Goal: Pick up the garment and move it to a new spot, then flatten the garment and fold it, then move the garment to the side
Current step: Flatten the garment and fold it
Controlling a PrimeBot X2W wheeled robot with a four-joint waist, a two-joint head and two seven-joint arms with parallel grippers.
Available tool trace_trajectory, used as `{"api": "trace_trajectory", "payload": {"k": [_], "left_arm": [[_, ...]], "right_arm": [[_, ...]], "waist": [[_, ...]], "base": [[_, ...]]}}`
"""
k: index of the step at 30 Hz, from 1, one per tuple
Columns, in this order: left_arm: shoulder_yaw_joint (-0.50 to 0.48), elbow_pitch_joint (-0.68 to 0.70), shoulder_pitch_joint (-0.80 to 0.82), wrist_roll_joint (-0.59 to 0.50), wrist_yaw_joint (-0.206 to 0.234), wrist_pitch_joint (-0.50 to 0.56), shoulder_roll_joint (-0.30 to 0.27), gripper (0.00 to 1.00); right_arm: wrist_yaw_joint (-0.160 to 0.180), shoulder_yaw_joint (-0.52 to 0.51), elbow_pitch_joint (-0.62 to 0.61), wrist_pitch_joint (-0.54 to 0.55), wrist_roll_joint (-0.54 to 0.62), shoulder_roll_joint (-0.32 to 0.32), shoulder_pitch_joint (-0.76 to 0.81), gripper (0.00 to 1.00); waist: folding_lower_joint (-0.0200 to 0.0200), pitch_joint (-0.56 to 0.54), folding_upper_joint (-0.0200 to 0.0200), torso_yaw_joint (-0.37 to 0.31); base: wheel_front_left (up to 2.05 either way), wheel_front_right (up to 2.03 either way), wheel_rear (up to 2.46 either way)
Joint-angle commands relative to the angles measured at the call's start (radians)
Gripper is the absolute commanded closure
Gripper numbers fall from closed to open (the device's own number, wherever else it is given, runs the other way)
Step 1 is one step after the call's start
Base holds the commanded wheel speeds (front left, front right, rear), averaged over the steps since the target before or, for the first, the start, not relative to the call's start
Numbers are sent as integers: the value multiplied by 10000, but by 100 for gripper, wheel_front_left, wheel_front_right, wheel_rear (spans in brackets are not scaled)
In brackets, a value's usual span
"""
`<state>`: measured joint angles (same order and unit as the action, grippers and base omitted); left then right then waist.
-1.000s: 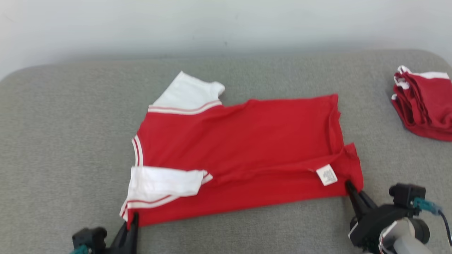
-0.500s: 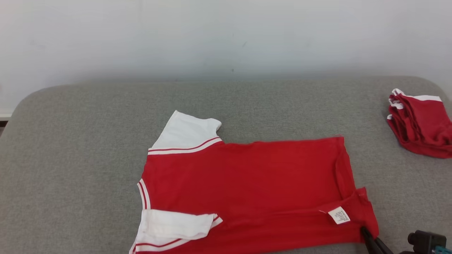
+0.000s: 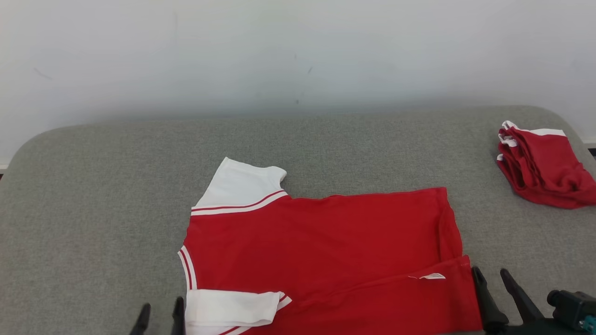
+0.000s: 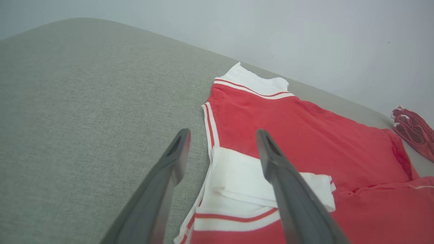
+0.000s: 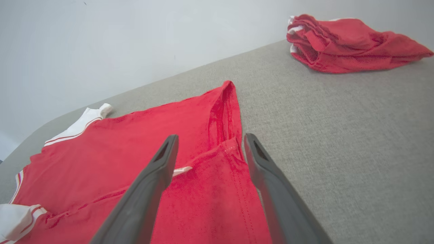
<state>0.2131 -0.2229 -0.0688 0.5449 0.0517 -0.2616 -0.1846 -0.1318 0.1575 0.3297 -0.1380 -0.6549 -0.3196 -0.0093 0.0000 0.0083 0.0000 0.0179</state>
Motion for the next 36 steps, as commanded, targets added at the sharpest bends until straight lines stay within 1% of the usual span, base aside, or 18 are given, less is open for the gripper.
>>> {"api": "trace_trajectory", "payload": {"k": [1, 5, 10, 13, 16, 20, 30, 32, 34, 36], "left_arm": [[-248, 200, 116, -268, -85, -37, 70, 0], [-969, 844, 316, -914, -223, -32, 298, 0], [-1789, 1388, 625, -1650, -429, -31, 427, 0], [-2118, 1518, 691, -2088, -552, -32, 444, 0], [-2243, 1588, 645, -2505, -711, -32, 436, 0], [-2327, 1549, 482, -2932, -961, -32, 438, 0], [-2682, 1556, -69, -3312, -1401, -33, 649, 0], [-2643, 1502, -127, -3542, -1455, -34, 562, 0], [-2728, 1425, -199, -3341, -1497, -33, 693, 0], [-2781, 1403, -232, -3485, -1553, -33, 679, 0]], "right_arm": [[28, -58, -222, -220, 257, 125, -90, 0], [28, -178, -807, -614, 953, 403, -152, 0], [28, -334, -1393, -954, 1809, 675, -317, 0], [28, -456, -1613, -1100, 2540, 660, -417, 0], [28, -604, -1746, -1183, 2822, 902, -411, 0], [28, -713, -1878, -1225, 3053, 933, -180, 0], [28, -834, -2046, -1271, 3482, 1236, 541, 0], [28, -832, -2008, -1271, 3531, 1264, 586, 0], [28, -841, -1988, -1272, 3584, 1288, 649, 0], [28, -828, -1966, -1274, 3626, 1298, 681, 0]], "waist": [[0, -16, 0, -12], [0, -39, 0, -59], [0, -56, 0, -176], [0, -83, 0, -287], [0, -113, 0, -381], [0, -133, 0, -436], [0, -177, 0, -394], [0, -194, 0, -372], [0, -208, 0, -361], [0, -222, 0, -360]], "base": [[0, 0, 0], [0, 0, 0], [0, 0, 0], [0, 0, 0], [0, 0, 0], [0, 0, 0], [0, 0, 0], [0, 0, 0], [0, 0, 0], [0, 0, 0]]}}
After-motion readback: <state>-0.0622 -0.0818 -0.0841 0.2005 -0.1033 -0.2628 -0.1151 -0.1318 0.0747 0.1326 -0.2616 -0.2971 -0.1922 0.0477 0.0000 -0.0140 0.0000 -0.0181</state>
